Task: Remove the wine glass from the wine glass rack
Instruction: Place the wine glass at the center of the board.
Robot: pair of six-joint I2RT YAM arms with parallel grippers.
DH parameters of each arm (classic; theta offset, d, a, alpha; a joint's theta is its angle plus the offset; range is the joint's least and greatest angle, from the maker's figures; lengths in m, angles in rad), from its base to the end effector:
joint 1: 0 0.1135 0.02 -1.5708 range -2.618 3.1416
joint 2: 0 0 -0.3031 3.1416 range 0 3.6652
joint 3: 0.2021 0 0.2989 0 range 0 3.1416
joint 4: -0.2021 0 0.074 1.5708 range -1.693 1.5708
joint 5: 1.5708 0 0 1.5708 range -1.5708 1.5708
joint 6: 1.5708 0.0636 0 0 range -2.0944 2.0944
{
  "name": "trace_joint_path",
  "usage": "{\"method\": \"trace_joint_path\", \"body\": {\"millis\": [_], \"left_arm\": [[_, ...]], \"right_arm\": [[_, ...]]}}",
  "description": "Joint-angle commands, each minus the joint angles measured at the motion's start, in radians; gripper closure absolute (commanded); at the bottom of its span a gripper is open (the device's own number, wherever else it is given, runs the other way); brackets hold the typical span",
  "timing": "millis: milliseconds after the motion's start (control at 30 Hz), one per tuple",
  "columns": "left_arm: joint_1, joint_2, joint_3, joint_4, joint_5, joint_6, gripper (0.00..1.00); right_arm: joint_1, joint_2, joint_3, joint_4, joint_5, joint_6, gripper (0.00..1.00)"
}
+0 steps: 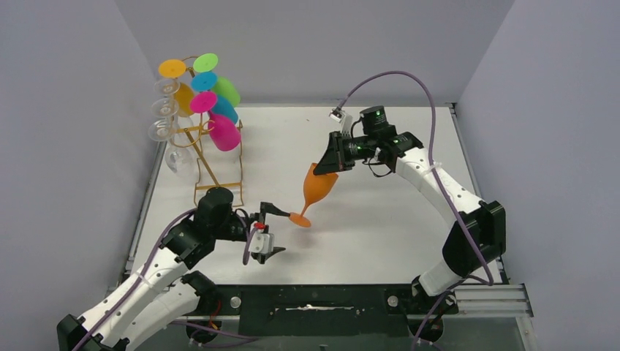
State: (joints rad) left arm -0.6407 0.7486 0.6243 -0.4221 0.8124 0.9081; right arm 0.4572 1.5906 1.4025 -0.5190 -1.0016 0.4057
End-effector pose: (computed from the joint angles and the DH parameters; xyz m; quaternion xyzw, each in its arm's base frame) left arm 0.1300 -0.1545 0.2818 0.6984 0.4370 -0.2813 0.4921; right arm 0.3417 0.2278 0.3504 -0.2214 0.7912 0.5496 0.1512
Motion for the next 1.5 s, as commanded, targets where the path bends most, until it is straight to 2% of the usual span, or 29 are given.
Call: {"method": "trace_joint_path", "body": {"millis": [0, 133, 200, 367, 433, 500, 600, 733, 800, 1067, 1233, 1333, 1467], "left_arm": [[-0.004, -0.079, -0.036, 0.215, 0.042, -0.301, 0.15], [-0.004, -0.183, -0.137, 0.499, -0.241, -0.767, 0.15], [-0.002, -0.229, -0.164, 0.563, -0.414, -0.975, 0.14], [-0.001, -0.223, -0.106, 0.44, -0.611, -1.254, 0.14], [-0.002, -0.184, -0.054, 0.353, -0.656, -1.326, 0.14], [0.0, -0.135, 0.019, 0.268, -0.681, -1.339, 0.14], [0.0, -0.071, 0.096, 0.191, -0.719, -1.357, 0.13], [0.002, -0.048, 0.109, 0.214, -0.715, -1.382, 0.13], [0.001, -0.031, 0.128, 0.196, -0.724, -1.383, 0.13], [0.005, 0.005, 0.178, 0.107, -0.767, -1.415, 0.12], [0.007, -0.027, 0.172, 0.08, -0.783, -1.428, 0.12], [0.006, -0.037, 0.173, 0.071, -0.783, -1.432, 0.12], [0.007, -0.031, 0.175, 0.063, -0.776, -1.437, 0.12]], "right_arm": [[-0.007, -0.111, -0.033, -0.041, 0.355, -0.043, 1.0], [-0.005, -0.198, -0.072, -0.073, 0.693, -0.068, 1.0], [-0.004, -0.244, -0.101, -0.07, 0.855, -0.08, 1.0], [-0.006, -0.333, -0.174, -0.01, 1.174, -0.138, 1.0], [-0.01, -0.327, -0.165, -0.023, 1.277, -0.15, 1.0], [-0.013, -0.308, -0.149, -0.05, 1.347, -0.144, 1.0], [-0.009, -0.291, -0.154, -0.05, 1.347, -0.121, 1.0], [0.012, -0.261, -0.167, 0.02, 1.188, -0.13, 1.0], [0.038, -0.232, -0.161, 0.048, 1.165, -0.146, 1.0], [0.054, -0.086, -0.062, 0.077, 1.354, -0.171, 1.0], [0.005, -0.056, -0.07, 0.123, 1.266, -0.146, 0.99], [-0.014, -0.048, -0.077, 0.131, 1.202, -0.135, 0.97], [-0.016, -0.038, -0.065, 0.101, 1.176, -0.135, 0.87]]}}
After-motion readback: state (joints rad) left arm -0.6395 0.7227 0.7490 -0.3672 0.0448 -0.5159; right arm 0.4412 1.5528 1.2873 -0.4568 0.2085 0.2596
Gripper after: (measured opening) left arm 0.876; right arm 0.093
